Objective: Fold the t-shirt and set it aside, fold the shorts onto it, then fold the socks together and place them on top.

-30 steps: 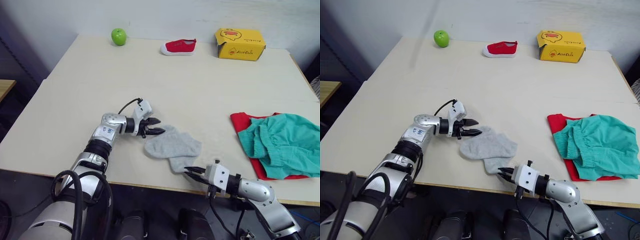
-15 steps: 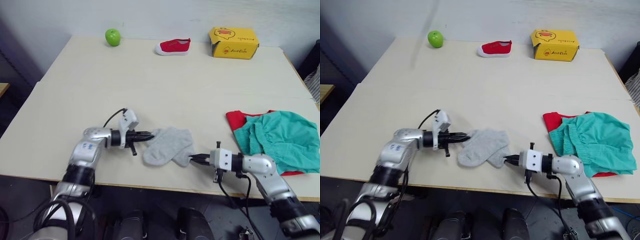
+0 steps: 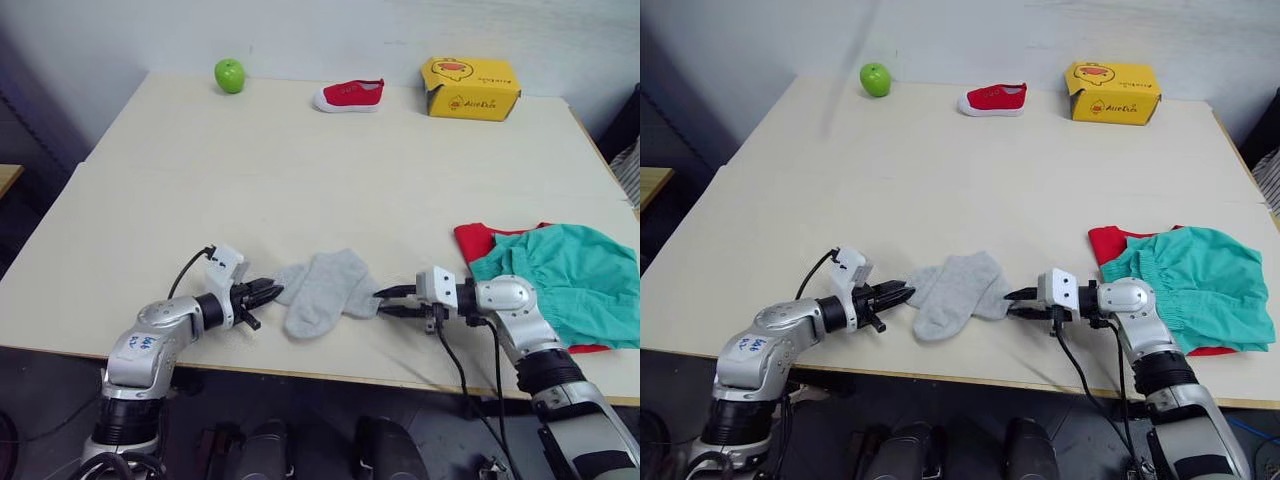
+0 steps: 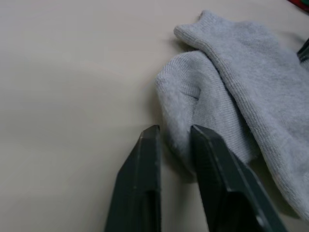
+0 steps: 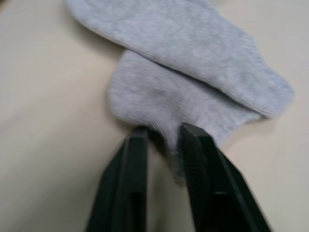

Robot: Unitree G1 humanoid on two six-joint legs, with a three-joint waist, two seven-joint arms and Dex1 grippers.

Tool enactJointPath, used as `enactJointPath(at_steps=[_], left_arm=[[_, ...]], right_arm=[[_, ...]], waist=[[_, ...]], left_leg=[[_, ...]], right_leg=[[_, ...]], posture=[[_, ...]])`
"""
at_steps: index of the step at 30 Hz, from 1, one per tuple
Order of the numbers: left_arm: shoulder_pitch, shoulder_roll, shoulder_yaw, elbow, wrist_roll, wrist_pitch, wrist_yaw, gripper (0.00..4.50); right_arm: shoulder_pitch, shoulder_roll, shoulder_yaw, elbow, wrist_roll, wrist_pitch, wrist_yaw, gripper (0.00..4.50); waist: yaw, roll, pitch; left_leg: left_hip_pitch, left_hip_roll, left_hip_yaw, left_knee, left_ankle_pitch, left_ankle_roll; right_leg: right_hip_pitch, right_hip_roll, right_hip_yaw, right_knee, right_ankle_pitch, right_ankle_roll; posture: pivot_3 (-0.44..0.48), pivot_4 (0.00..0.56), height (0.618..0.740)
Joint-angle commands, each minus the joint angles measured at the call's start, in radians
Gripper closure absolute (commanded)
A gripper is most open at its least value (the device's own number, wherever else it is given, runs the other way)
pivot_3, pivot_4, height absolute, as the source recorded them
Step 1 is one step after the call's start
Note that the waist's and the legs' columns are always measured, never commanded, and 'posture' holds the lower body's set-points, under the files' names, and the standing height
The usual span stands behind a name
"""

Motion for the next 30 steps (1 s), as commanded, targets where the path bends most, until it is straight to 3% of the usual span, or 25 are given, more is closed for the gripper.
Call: enactJointPath(at_steps=[1,4,7,11,16,21,24,28,30], left_arm=[[0.047,0.098,0.094,-0.121,-0.099,0.106,-0.048,2.21],[0.065,0.179,0.181,-0.203,-0.225,0.377,-0.046,1.21],[0.073,0.223,0.193,-0.290,-0.338,0.551,-0.062,0.20],[0.045,0.111,0.143,-0.339,-0.351,0.646,0.058,0.03],[0.015,-0.101,0.057,-0.376,-0.310,0.707,0.231,0.03],[0.037,-0.127,-0.036,-0.396,-0.288,0.728,0.296,0.03],[0.047,-0.114,-0.046,-0.393,-0.283,0.714,0.304,0.00],[0.061,-0.094,-0.058,-0.358,-0.265,0.659,0.307,0.87],[0.073,-0.087,-0.076,-0.340,-0.260,0.630,0.302,1.55]], right_arm=[[-0.044,-0.085,-0.040,-0.064,0.087,0.187,0.116,2.03],[-0.134,-0.134,-0.039,-0.057,0.109,0.394,0.159,0.92],[-0.243,-0.085,-0.041,0.001,0.111,0.604,0.063,0.00],[-0.348,0.004,-0.024,0.092,0.069,0.803,-0.052,0.00],[-0.432,0.137,-0.002,0.210,-0.005,0.858,-0.191,0.00],[-0.462,0.221,0.001,0.251,-0.034,0.854,-0.217,0.00],[-0.464,0.248,0.012,0.266,-0.063,0.840,-0.237,0.62],[-0.452,0.253,0.001,0.256,-0.067,0.834,-0.229,1.95],[-0.443,0.252,0.000,0.247,-0.069,0.825,-0.222,2.69]], waist=[[-0.001,0.002,0.001],[-0.001,0.006,0.004],[-0.001,0.007,0.004],[0.004,0.007,0.004],[0.009,0.007,0.004],[0.002,0.007,0.003],[0.000,0.008,0.003],[0.000,0.008,0.003],[0.000,0.008,0.003]], left_leg=[[0.000,0.000,0.000,0.000,0.000,0.000],[-0.001,0.000,0.000,0.001,-0.001,0.001],[0.000,0.001,0.000,0.001,-0.001,0.000],[-0.001,0.001,-0.001,0.000,-0.002,-0.002],[-0.002,-0.002,-0.001,0.001,-0.001,0.000],[0.000,-0.002,0.000,0.003,-0.001,-0.001],[0.002,-0.001,0.000,0.002,-0.002,-0.001],[0.002,-0.001,0.000,0.002,-0.002,-0.002],[0.002,-0.001,0.000,0.000,-0.002,-0.002]], right_leg=[[0.000,0.000,0.000,0.000,0.000,0.000],[-0.001,0.000,0.001,0.000,0.000,0.000],[-0.001,-0.001,0.001,0.000,-0.001,-0.001],[-0.001,0.000,0.003,0.001,-0.001,-0.003],[0.000,0.000,0.001,0.001,-0.001,-0.002],[0.001,0.000,0.001,0.001,0.000,-0.001],[0.002,0.001,0.001,0.001,0.000,-0.001],[0.002,0.001,0.001,0.001,-0.001,-0.001],[0.001,0.001,0.001,0.000,-0.001,-0.001]], posture=[[0.000,0.150,0.740],[0.000,0.150,0.740],[0.000,0.150,0.740],[0.000,0.150,0.740],[0.000,0.150,0.740],[0.000,0.150,0.740],[0.000,0.150,0.740],[0.000,0.150,0.740],[0.000,0.150,0.740]])
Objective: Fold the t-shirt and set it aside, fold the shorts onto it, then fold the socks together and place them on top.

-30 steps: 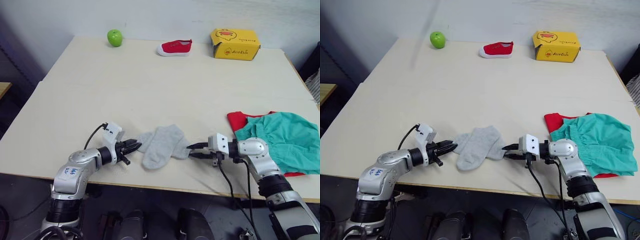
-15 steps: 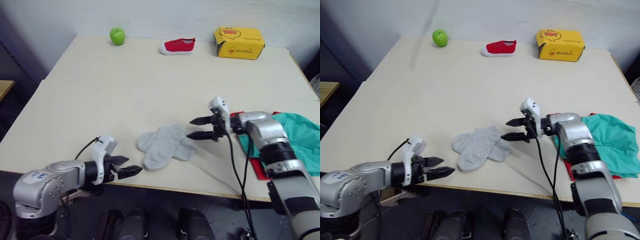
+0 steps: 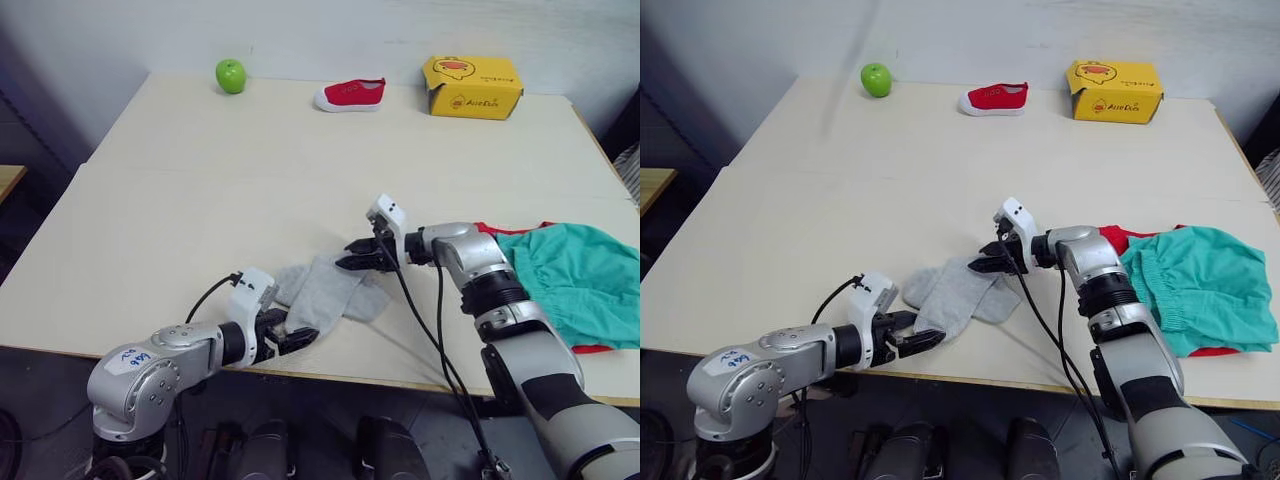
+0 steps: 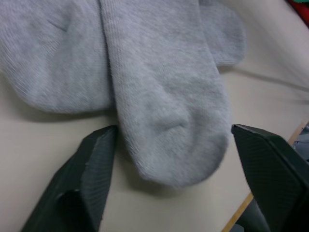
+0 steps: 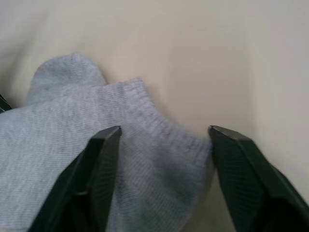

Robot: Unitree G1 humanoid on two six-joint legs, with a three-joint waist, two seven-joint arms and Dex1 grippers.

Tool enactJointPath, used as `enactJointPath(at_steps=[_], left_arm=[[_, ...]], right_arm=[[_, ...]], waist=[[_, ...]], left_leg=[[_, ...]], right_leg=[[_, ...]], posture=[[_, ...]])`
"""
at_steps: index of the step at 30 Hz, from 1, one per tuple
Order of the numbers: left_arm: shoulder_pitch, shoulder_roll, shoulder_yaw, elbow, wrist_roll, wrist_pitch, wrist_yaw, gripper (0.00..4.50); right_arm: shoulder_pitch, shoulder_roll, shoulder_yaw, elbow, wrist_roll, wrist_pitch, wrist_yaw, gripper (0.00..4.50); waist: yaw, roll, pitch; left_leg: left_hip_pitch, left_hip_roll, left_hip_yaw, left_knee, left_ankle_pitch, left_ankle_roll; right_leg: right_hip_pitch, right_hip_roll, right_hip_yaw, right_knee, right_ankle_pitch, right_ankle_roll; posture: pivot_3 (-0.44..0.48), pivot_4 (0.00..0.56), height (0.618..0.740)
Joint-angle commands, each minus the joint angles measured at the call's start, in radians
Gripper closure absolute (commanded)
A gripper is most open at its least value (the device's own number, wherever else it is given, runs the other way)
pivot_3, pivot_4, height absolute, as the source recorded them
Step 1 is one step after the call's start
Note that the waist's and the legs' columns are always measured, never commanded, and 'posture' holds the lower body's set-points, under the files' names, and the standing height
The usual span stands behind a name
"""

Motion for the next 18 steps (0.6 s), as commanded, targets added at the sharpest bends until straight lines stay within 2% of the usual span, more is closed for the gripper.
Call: enactJointPath(at_steps=[1,5,9,13,18], left_arm=[[0.052,0.017,-0.068,0.059,0.014,-0.017,-0.007,1.83],[0.051,0.041,-0.072,0.070,0.010,-0.055,-0.022,3.15],[0.054,0.081,-0.064,0.079,0.002,-0.095,-0.051,4.41],[0.053,0.109,-0.033,0.075,-0.030,-0.158,-0.111,4.47],[0.062,0.180,0.083,0.057,-0.124,-0.245,-0.252,4.47]], right_arm=[[0.020,0.003,-0.001,-0.016,-0.002,-0.010,0.021,3.03],[0.039,-0.005,-0.021,-0.053,0.013,-0.031,0.041,4.46],[0.066,-0.028,-0.041,-0.100,0.031,-0.039,0.056,4.50],[0.098,-0.047,-0.088,-0.184,0.088,-0.029,0.073,4.50],[0.180,-0.075,-0.174,-0.368,0.182,-0.003,0.067,4.50]], waist=[[0.001,0.000,0.000],[0.002,0.000,0.000],[0.001,0.000,0.000],[0.001,0.000,0.000],[0.002,0.000,0.000]], left_leg=[[0.000,0.000,0.000,0.000,0.000,0.000],[0.000,0.000,0.000,-0.002,0.000,0.000],[0.000,0.000,0.000,-0.003,0.000,0.000],[-0.002,0.000,0.001,-0.004,0.000,0.000],[-0.007,0.000,0.003,-0.006,0.001,0.000]], right_leg=[[0.000,0.000,0.000,0.000,0.000,0.000],[0.000,0.000,0.000,-0.001,0.000,0.000],[-0.001,0.000,0.000,-0.002,0.000,0.000],[-0.003,0.000,0.000,-0.002,0.000,0.000],[-0.009,0.000,0.001,-0.001,0.000,0.000]], posture=[[0.000,0.150,0.740],[0.000,0.150,0.740],[0.000,0.150,0.740],[0.000,0.150,0.740],[0.000,0.150,0.740]])
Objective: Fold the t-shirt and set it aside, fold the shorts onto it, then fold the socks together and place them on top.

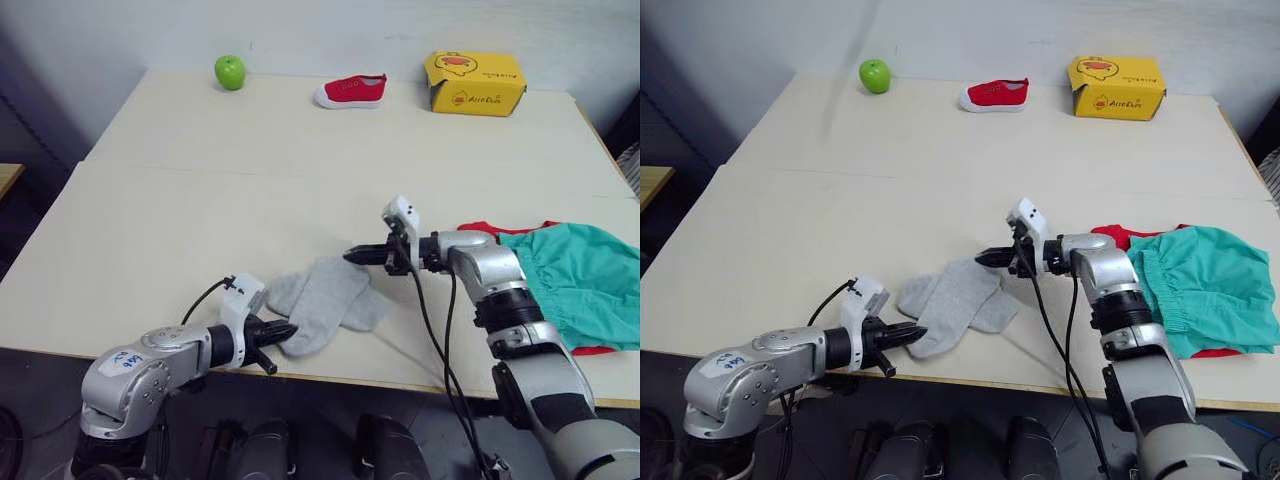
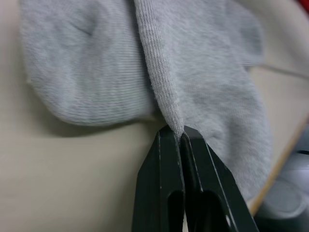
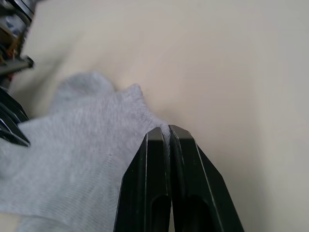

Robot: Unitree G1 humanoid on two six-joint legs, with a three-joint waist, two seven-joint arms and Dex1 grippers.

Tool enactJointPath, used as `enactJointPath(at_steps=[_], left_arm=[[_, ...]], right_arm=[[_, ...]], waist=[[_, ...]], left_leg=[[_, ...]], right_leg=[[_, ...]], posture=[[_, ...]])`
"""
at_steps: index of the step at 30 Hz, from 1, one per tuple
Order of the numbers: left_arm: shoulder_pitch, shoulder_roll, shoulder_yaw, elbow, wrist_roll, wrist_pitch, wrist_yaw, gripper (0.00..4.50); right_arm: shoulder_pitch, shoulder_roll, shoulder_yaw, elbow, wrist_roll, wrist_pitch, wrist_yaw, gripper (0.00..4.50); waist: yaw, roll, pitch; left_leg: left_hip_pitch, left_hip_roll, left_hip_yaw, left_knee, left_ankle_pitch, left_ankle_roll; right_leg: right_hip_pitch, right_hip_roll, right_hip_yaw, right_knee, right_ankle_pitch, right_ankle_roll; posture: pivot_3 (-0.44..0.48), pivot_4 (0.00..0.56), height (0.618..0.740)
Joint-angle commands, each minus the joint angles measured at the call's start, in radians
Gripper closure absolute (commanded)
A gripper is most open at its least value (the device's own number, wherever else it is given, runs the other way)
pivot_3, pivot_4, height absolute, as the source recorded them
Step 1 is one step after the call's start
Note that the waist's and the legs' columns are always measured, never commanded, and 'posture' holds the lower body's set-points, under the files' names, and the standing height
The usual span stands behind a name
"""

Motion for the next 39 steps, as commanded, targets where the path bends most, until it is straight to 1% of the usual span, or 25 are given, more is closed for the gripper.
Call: enactJointPath(at_steps=[1,5,7,9,12,14,16,18,22,24,27,31,36,39], left_arm=[[0.013,0.067,0.080,-0.027,-0.070,-0.094,-0.124,4.47],[0.020,0.157,0.111,0.002,-0.089,-0.194,-0.237,4.47],[-0.005,0.210,0.135,0.047,-0.113,-0.202,-0.292,4.47],[-0.064,0.286,0.115,0.123,-0.110,-0.210,-0.360,4.47],[-0.179,0.383,0.012,0.267,-0.052,-0.265,-0.482,4.47],[-0.275,0.433,-0.087,0.379,-0.010,-0.282,-0.577,4.47],[-0.363,0.465,-0.190,0.482,0.063,-0.360,-0.684,4.47],[-0.465,0.445,-0.267,0.604,0.132,-0.420,-0.735,4.47],[-0.606,0.384,-0.379,0.774,0.213,-0.482,-0.841,4.47],[-0.666,0.327,-0.421,0.880,0.275,-0.560,-0.864,4.47],[-0.731,0.258,-0.446,1.004,0.338,-0.640,-0.881,4.47],[-0.788,0.212,-0.465,1.109,0.398,-0.694,-0.922,4.47],[-0.817,0.197,-0.478,1.177,0.457,-0.711,-0.971,4.47],[-0.821,0.187,-0.457,1.194,0.468,-0.713,-0.972,4.47]], right_arm=[[0.045,-0.032,-0.076,-0.151,0.079,0.034,-0.018,4.50],[0.143,-0.060,-0.120,-0.326,0.139,0.103,-0.074,4.50],[0.203,-0.069,-0.142,-0.424,0.172,0.139,-0.113,4.50],[0.274,-0.071,-0.168,-0.531,0.215,0.201,-0.169,4.50],[0.397,-0.068,-0.190,-0.696,0.269,0.269,-0.249,4.50],[0.480,-0.043,-0.209,-0.788,0.297,0.290,-0.321,4.50],[0.551,-0.014,-0.222,-0.856,0.309,0.286,-0.392,4.50],[0.619,0.010,-0.220,-0.915,0.304,0.268,-0.450,4.50],[0.719,0.038,-0.220,-0.986,0.288,0.236,-0.540,4.50],[0.771,0.042,-0.209,-1.004,0.268,0.210,-0.573,4.50],[0.819,0.047,-0.198,-1.020,0.258,0.184,-0.608,4.50],[0.852,0.040,-0.179,-1.024,0.258,0.179,-0.634,4.50],[0.862,0.037,-0.166,-1.010,0.263,0.164,-0.650,4.50],[0.865,0.035,-0.161,-1.007,0.267,0.162,-0.653,4.50]], waist=[[0.000,0.000,0.000],[0.001,0.000,0.000],[0.001,0.000,0.000],[0.003,0.000,0.000],[0.007,0.001,0.001],[0.012,0.001,0.001],[0.013,0.001,0.001],[0.013,0.001,0.001],[0.006,0.001,0.001],[0.003,0.001,0.001],[0.003,0.000,0.001],[-0.001,-0.001,0.002],[0.000,-0.001,0.002],[0.002,-0.001,0.002]], left_leg=[[0.000,0.000,0.000,0.000,0.000,0.000],[0.000,0.000,0.001,0.000,0.000,0.000],[0.000,0.000,0.001,-0.001,0.000,0.000],[0.000,0.001,0.001,-0.001,0.000,0.000],[0.000,0.000,0.001,-0.003,0.000,-0.001],[0.000,-0.001,0.001,-0.003,0.000,0.000],[0.000,-0.001,0.002,-0.004,0.000,-0.001],[0.000,-0.001,0.004,-0.005,0.000,-0.001],[0.000,-0.002,0.005,-0.005,0.000,0.000],[0.000,-0.003,0.005,-0.005,0.000,0.000],[-0.001,-0.003,0.005,-0.004,0.000,0.000],[-0.001,-0.003,0.006,-0.003,0.001,0.000],[0.000,-0.001,0.006,-0.003,0.001,0.000],[0.000,-0.001,0.006,-0.002,0.001,0.001]], right_leg=[[0.000,0.000,0.000,0.000,0.000,0.000],[0.000,0.000,0.000,0.000,0.000,0.000],[0.000,0.000,0.001,0.000,0.000,0.000],[-0.001,0.000,0.000,0.000,0.000,-0.001],[-0.002,0.000,0.000,0.001,-0.001,-0.001],[-0.002,0.000,0.000,0.001,-0.001,-0.001],[-0.002,0.000,0.000,0.000,-0.001,-0.001],[-0.004,0.000,0.001,0.001,-0.001,-0.001],[-0.004,0.002,0.002,0.000,-0.001,-0.001],[-0.004,0.002,0.002,0.000,-0.001,-0.001],[-0.004,0.003,0.002,0.000,-0.001,-0.001],[-0.005,0.003,0.002,0.001,-0.001,-0.001],[-0.005,0.003,0.003,0.002,-0.001,-0.001],[-0.005,0.003,0.003,0.002,-0.001,-0.001]], posture=[[0.000,0.150,0.740],[0.000,0.150,0.740],[0.000,0.150,0.740],[0.000,0.150,0.740],[0.000,0.150,0.740],[0.000,0.150,0.740],[0.000,0.150,0.740],[0.000,0.150,0.740],[0.000,0.150,0.740],[0.000,0.150,0.740],[0.000,0.150,0.740],[0.000,0.150,0.740],[0.000,0.150,0.740],[0.000,0.150,0.740]])
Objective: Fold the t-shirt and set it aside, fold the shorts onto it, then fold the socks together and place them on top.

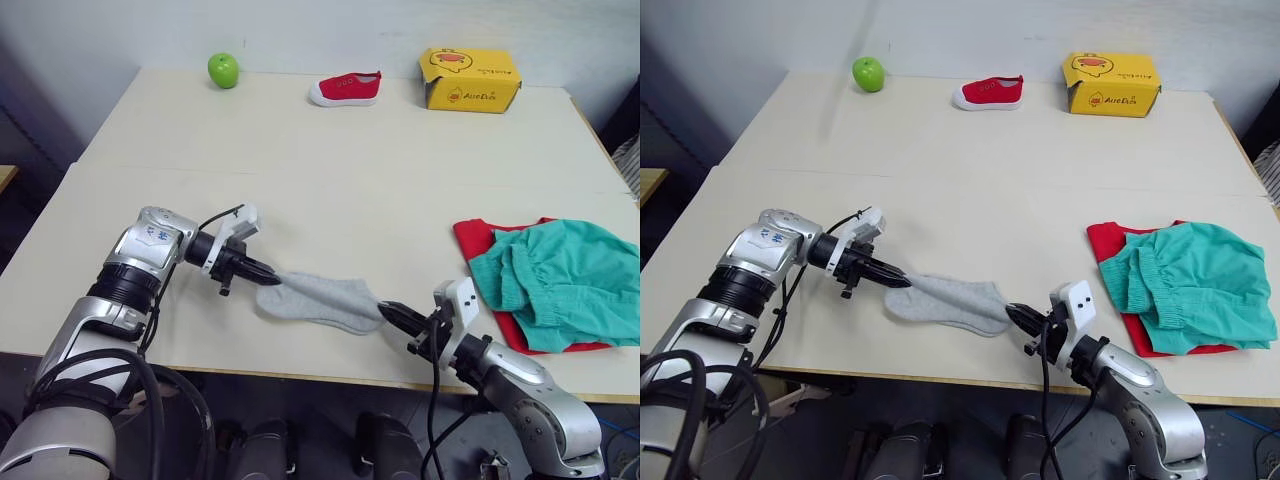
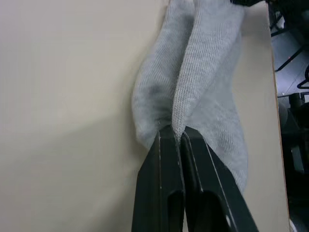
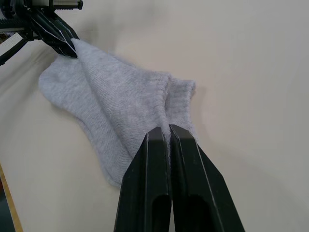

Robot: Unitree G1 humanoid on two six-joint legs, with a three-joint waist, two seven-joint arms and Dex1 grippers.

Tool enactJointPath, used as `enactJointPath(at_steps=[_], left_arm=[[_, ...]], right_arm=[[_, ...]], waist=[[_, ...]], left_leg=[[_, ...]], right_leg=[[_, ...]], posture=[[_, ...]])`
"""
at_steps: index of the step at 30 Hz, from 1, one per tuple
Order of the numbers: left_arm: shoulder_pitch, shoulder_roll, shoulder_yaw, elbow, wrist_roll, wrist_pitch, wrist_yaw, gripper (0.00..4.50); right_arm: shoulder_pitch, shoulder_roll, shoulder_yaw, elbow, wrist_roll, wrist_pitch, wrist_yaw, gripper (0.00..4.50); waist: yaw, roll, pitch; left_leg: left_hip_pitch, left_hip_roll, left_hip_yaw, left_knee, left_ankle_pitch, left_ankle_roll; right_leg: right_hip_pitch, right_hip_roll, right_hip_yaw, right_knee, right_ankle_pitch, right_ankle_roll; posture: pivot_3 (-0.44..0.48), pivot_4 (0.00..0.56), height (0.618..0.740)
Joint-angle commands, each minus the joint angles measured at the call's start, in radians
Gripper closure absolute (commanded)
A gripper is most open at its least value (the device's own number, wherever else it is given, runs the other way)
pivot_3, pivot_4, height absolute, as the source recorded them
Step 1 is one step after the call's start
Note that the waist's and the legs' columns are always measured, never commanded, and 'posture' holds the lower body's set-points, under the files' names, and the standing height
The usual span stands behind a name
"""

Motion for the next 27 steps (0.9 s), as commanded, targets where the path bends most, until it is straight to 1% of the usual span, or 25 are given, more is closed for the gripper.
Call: enactJointPath(at_steps=[1,2,3,5,6,9,10,13,14,16,18,20,22,25,27], left_arm=[[-0.032,-0.005,0.038,0.013,0.017,-0.010,0.005,4.47],[-0.033,-0.010,0.046,0.018,0.023,-0.014,0.019,4.47],[-0.025,-0.015,0.059,0.013,0.020,-0.027,0.027,4.27],[-0.003,-0.026,0.095,0.000,0.011,-0.064,0.057,3.82],[0.010,-0.032,0.125,-0.006,-0.004,-0.086,0.068,3.51],[0.058,-0.042,0.228,-0.045,-0.061,-0.141,0.093,2.58],[0.077,-0.043,0.266,-0.063,-0.082,-0.158,0.100,2.56],[0.143,-0.029,0.342,-0.158,-0.142,-0.160,0.089,2.56],[0.170,-0.028,0.362,-0.207,-0.164,-0.153,0.090,2.75],[0.226,-0.040,0.385,-0.312,-0.192,-0.141,0.116,3.16],[0.287,-0.061,0.376,-0.406,-0.191,-0.162,0.143,3.84],[0.349,-0.104,0.350,-0.475,-0.170,-0.191,0.195,4.46],[0.401,-0.141,0.318,-0.517,-0.150,-0.180,0.251,4.46],[0.444,-0.165,0.289,-0.536,-0.125,-0.177,0.299,4.46],[0.463,-0.178,0.260,-0.508,-0.070,-0.194,0.367,4.46]], right_arm=[[0.011,-0.008,0.001,-0.031,0.010,-0.020,-0.007,4.50],[0.013,-0.005,-0.003,-0.027,0.010,-0.018,-0.015,4.50],[0.016,0.001,-0.010,-0.025,0.014,-0.023,-0.019,4.50],[0.020,-0.003,-0.014,-0.029,0.015,-0.041,-0.009,4.00],[0.019,-0.002,-0.022,-0.029,0.005,-0.061,-0.015,3.77],[0.010,-0.020,-0.044,-0.030,-0.012,-0.126,0.001,2.78],[0.003,-0.028,-0.052,-0.032,-0.006,-0.140,0.011,2.47],[-0.032,-0.053,-0.047,-0.041,0.036,-0.158,0.067,2.47],[-0.048,-0.063,-0.033,-0.045,0.040,-0.160,0.085,2.64],[-0.093,-0.068,0.015,-0.046,0.032,-0.155,0.097,3.15],[-0.148,-0.054,0.091,-0.017,-0.020,-0.169,0.090,3.85],[-0.192,-0.026,0.191,0.047,-0.104,-0.213,0.079,4.49],[-0.217,0.012,0.277,0.120,-0.173,-0.267,0.074,4.49],[-0.222,0.067,0.326,0.207,-0.236,-0.339,0.045,4.49],[-0.200,0.080,0.347,0.261,-0.290,-0.402,0.029,4.49]], waist=[[0.001,0.000,0.000],[0.001,0.000,0.000],[0.001,0.000,0.000],[0.002,0.000,0.000],[0.002,0.000,0.000],[-0.001,0.000,0.000],[-0.003,0.000,0.000],[-0.005,0.000,0.000],[-0.003,0.000,0.000],[-0.002,0.000,0.000],[-0.002,0.000,0.000],[-0.001,-0.001,0.000],[0.003,-0.001,0.000],[0.000,-0.002,0.000],[0.001,-0.002,0.000]], left_leg=[[0.000,0.000,0.000,0.000,0.000,0.000],[0.000,0.001,0.000,0.000,0.000,0.000],[0.000,0.001,0.000,0.000,0.000,0.000],[0.000,0.001,0.000,0.000,0.000,0.001],[0.000,0.001,0.000,0.000,0.000,0.001],[0.000,0.001,0.000,0.001,0.000,0.001],[0.000,0.001,0.000,0.000,0.000,0.001],[0.001,0.001,0.000,0.000,0.000,0.001],[0.001,0.001,0.001,0.000,0.000,0.001],[0.001,0.001,0.000,0.001,0.000,0.001],[0.001,0.001,0.000,0.002,0.000,0.001],[0.002,0.001,0.000,0.002,0.000,0.002],[0.003,0.001,0.000,0.002,0.000,0.002],[0.002,0.000,0.000,0.002,0.001,0.002],[0.001,0.000,0.000,0.002,0.001,0.002]], right_leg=[[0.000,0.000,0.000,0.000,0.000,0.000],[0.000,0.000,0.000,0.000,0.000,0.000],[0.000,-0.001,0.000,0.000,0.000,0.000],[0.000,-0.001,0.000,0.001,0.000,0.000],[0.000,-0.002,0.000,0.001,0.000,0.000],[0.000,-0.002,0.000,0.001,0.000,0.001],[0.000,-0.002,0.000,0.001,0.000,0.001],[0.000,-0.002,0.001,0.002,0.000,0.001],[0.000,-0.002,0.001,0.002,0.000,0.001],[0.000,-0.002,0.001,0.002,0.000,0.001],[0.001,-0.002,0.001,0.003,0.000,0.001],[0.001,-0.003,0.002,0.004,0.000,0.001],[0.002,-0.003,0.001,0.004,0.000,0.001],[0.001,-0.003,0.001,0.004,0.000,0.001],[0.001,-0.003,0.001,0.004,0.000,0.001]], posture=[[0.000,0.150,0.740],[0.000,0.150,0.740],[0.000,0.150,0.740],[0.000,0.150,0.740],[0.000,0.150,0.740],[0.000,0.150,0.740],[0.000,0.150,0.740],[0.000,0.150,0.740],[0.000,0.150,0.740],[0.000,0.150,0.740],[0.000,0.150,0.740],[0.000,0.150,0.740],[0.000,0.150,0.740],[0.000,0.150,0.740],[0.000,0.150,0.740]])
